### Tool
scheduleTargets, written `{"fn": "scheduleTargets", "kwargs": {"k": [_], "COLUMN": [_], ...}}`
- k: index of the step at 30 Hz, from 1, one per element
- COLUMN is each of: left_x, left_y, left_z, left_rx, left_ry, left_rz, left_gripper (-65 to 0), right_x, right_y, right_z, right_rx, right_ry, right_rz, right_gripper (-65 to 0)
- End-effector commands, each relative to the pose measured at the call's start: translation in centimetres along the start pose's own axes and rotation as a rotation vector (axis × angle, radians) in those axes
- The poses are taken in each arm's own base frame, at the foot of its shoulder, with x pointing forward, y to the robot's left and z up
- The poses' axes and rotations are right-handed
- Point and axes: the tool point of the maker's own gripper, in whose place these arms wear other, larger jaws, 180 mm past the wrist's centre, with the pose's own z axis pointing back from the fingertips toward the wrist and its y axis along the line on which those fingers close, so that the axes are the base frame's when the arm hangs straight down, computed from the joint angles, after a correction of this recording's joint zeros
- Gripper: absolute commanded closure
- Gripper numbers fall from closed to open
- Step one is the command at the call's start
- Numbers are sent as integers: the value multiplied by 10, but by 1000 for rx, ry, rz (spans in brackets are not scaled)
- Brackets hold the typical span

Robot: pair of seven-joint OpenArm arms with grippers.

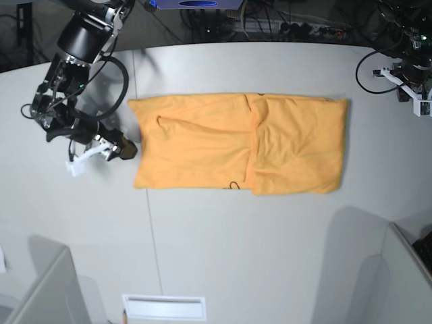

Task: Fold the T-shirt properly
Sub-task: 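Grasp the shirt's two ends with both grippers and fold them inward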

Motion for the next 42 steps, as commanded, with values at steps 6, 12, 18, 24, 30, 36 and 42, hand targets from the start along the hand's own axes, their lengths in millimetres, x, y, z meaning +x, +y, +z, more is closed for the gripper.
{"fn": "scheduleTargets", "kwargs": {"k": [6, 12, 18, 24, 30, 36, 42], "left_x": [8, 25, 32, 44, 60, 80, 88], "left_y": [10, 8, 9, 10, -13, -37, -43], "left_z": [5, 0, -5, -15, -33, -46, -62], "left_rx": [14, 12, 9, 9, 14, -9, -1], "left_ry": [-35, -73, -90, -113, -63, -62, -35], "left_rz": [-10, -1, 15, 46, -100, -191, -278], "left_gripper": [0, 0, 0, 0, 0, 0, 0], "right_x": [-19, -45, -70, -78, -80, -59, -39], "right_y": [3, 19, 34, 31, 25, 11, 1], "right_z": [-21, -33, -50, -59, -62, -57, -45], "right_rx": [-35, 0, 37, 38, 31, -4, -53], "right_ry": [44, 132, 193, 232, 246, 169, 110], "right_rz": [92, 115, 109, 86, 65, 80, 85], "right_gripper": [-377, -377, -377, -377, -209, 0, 0]}}
